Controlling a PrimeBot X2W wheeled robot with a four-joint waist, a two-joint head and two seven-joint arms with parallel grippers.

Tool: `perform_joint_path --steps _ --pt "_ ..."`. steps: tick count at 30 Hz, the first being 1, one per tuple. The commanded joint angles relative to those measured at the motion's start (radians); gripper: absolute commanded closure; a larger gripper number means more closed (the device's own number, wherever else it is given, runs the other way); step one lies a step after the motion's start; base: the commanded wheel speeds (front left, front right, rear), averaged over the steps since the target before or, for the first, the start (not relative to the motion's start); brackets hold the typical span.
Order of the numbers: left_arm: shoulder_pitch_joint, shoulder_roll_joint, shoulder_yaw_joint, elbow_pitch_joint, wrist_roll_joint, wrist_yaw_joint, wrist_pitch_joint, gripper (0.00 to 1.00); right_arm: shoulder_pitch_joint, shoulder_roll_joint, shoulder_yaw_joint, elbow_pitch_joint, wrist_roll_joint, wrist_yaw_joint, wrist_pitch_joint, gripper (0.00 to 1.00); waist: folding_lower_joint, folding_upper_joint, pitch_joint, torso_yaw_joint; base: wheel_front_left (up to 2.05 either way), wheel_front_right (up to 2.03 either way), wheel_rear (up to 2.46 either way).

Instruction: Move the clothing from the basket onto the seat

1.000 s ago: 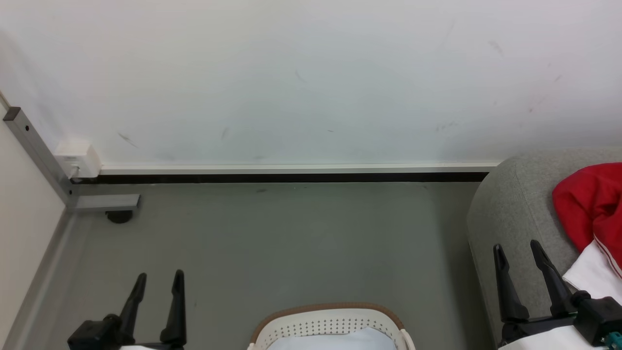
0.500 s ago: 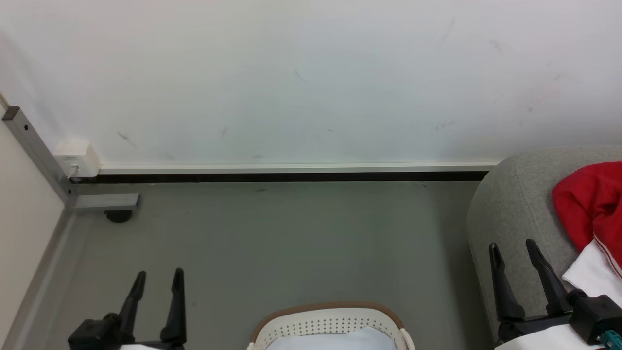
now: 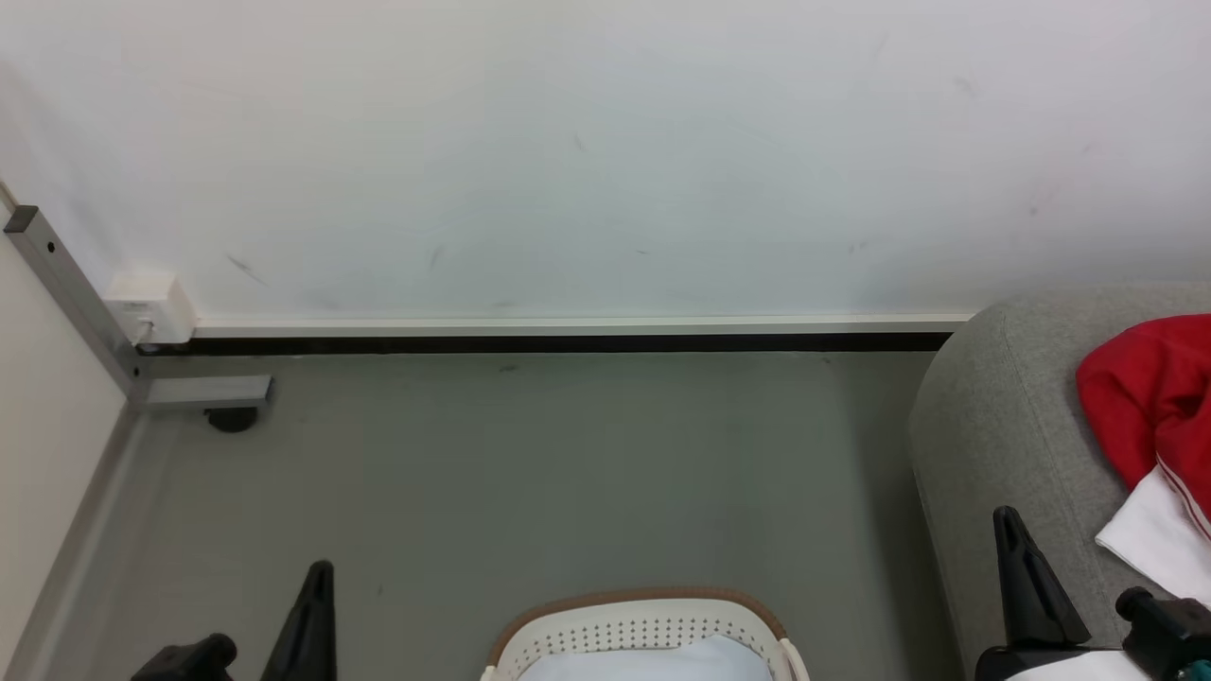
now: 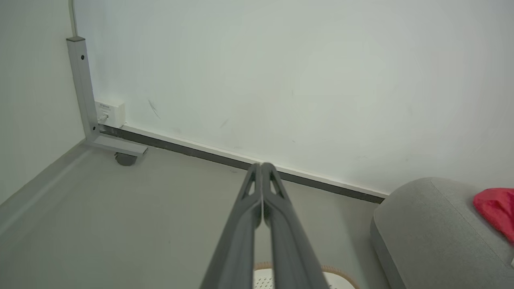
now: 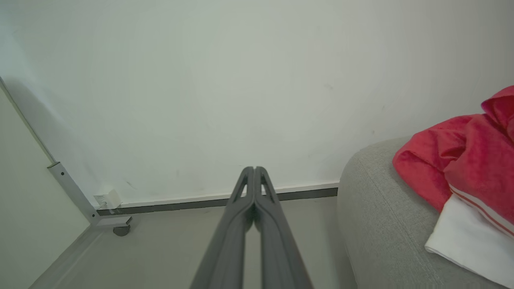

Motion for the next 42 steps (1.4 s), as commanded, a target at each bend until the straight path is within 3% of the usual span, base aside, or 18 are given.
perform_joint_path --steps 1,21,42 --pt "-0.025 0.004 0.008 -0.015 -0.038 0.000 0.006 1.00 -0.020 -0.001 -0.010 -0.014 0.036 0.000 0.007 1.00 0.0000 0.0000 0.000 0.001 0.00 0.00 0.00" --pt "-0.046 0.002 0.025 -0.017 -0.368 -0.001 0.090 1.00 -0.030 0.006 -0.056 -0.011 0.343 -0.001 0.092 1.00 0.0000 0.0000 0.003 0.011 0.00 0.00 0.00" --pt "-0.067 -0.001 0.043 -0.015 -0.641 -0.002 0.163 1.00 -0.037 0.013 -0.097 -0.009 0.600 -0.001 0.164 1.00 0.0000 0.0000 0.006 0.021 0.00 0.00 0.00"
